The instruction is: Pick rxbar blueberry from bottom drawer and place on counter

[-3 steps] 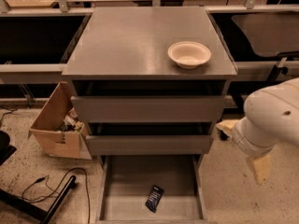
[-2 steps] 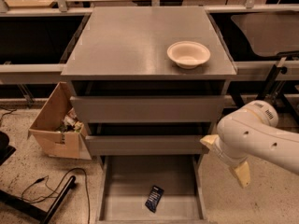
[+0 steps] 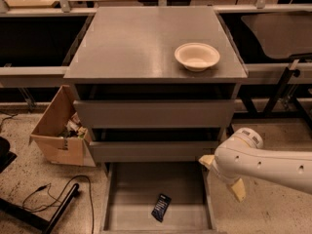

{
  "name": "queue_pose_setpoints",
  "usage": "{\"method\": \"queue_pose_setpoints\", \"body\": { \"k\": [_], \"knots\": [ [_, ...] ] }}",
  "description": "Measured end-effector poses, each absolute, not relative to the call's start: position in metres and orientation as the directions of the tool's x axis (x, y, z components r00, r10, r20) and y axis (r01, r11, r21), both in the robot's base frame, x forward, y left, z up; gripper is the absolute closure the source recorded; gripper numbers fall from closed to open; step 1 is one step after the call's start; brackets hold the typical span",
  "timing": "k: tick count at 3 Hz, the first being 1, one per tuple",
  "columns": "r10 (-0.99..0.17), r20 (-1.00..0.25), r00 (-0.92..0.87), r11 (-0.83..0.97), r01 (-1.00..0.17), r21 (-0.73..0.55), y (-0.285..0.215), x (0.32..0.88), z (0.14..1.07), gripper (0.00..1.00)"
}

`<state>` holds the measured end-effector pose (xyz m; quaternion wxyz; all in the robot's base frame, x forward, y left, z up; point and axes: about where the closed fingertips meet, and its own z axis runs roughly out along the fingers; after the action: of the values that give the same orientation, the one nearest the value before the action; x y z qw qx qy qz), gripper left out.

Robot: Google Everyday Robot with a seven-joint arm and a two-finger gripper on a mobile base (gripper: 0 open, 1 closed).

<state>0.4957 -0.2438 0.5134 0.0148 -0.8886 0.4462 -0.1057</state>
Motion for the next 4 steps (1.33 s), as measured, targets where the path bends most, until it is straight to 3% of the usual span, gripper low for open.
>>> {"method": "queue_pose_setpoints", "body": {
  "k": [1, 2, 4],
  "knots": [
    [-0.796, 0.174, 0.58, -0.601, -0.79, -0.121, -0.244, 0.496, 0.513, 0.0],
    [-0.773, 0.113, 0.624, -0.634, -0.753, -0.175, -0.206, 0.514, 0.477, 0.0],
    [-0.66, 0.018, 0.751, -0.736, -0.642, -0.216, -0.091, 0.556, 0.342, 0.0]
  ]
}}
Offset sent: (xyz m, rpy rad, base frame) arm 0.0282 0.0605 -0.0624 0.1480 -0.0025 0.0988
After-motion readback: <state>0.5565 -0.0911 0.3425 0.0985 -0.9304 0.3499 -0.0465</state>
